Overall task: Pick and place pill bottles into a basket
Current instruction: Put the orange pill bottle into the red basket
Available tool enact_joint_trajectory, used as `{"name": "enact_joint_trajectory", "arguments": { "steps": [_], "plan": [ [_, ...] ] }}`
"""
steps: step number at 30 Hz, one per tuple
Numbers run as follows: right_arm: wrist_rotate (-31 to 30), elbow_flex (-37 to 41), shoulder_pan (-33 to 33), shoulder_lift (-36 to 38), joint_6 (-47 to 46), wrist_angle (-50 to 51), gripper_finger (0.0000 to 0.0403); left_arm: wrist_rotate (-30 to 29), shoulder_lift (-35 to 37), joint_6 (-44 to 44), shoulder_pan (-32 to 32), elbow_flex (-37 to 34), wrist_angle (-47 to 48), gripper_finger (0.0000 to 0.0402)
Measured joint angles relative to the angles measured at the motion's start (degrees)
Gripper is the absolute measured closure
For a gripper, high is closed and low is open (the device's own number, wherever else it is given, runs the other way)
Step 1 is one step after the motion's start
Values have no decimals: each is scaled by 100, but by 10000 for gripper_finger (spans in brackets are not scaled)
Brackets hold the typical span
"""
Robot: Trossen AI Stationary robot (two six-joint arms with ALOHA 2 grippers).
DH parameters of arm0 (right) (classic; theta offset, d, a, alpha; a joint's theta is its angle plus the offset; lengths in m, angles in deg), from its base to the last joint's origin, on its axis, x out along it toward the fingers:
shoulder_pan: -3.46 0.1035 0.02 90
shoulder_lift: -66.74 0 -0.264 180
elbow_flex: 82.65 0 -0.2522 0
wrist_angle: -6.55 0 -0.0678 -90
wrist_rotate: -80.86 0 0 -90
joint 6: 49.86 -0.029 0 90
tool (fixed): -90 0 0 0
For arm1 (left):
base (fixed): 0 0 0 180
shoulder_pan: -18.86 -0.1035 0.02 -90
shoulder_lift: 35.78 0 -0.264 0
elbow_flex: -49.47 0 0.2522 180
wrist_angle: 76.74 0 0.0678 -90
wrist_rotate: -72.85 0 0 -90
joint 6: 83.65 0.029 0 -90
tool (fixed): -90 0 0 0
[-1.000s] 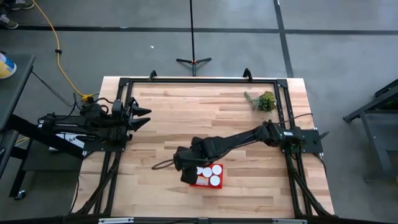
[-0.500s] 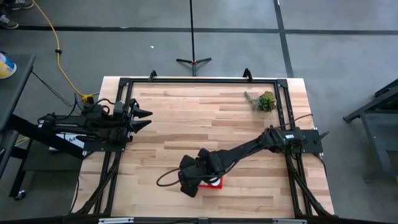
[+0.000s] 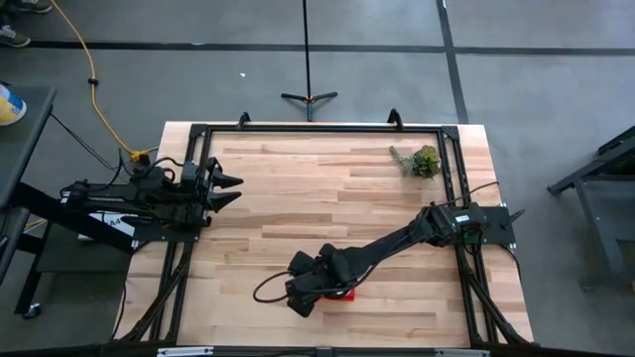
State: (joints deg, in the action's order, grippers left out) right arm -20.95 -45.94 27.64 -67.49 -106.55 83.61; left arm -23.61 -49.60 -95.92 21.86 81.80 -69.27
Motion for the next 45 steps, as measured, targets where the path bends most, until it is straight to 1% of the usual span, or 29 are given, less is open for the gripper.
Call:
{"name": "enact_joint_trajectory", "arguments": {
  "steps": [5,11,14,17,19,22,26,29,36,40,45],
  "plan": [
    [104,290,0,-2,-187,-245,213,51,0,0,0,0,0,190],
    [97,687,20,-2,-471,-443,188,122,0,0,0,0,-2,190],
    [25,836,38,17,-642,-499,196,122,0,0,0,0,-4,190],
    [81,836,31,17,-647,-543,209,146,0,0,0,0,-3,190],
    [121,814,3,17,-561,-655,211,181,0,-1,0,0,-4,190],
    [171,701,-29,-7,-414,-698,196,188,0,0,0,0,-4,190],
    [205,685,-60,-7,-524,-588,161,190,0,-1,0,0,-3,190],
    [308,678,-66,-7,-586,-475,146,192,0,-1,0,0,-2,190],
    [479,565,-78,-4,-636,-224,142,197,0,0,2,0,-4,190],
    [343,334,-101,-13,-606,-30,142,197,0,4,1,0,-2,190],
    [315,45,-177,-13,-474,136,142,201,0,8,0,0,-3,190]
  ]
}}
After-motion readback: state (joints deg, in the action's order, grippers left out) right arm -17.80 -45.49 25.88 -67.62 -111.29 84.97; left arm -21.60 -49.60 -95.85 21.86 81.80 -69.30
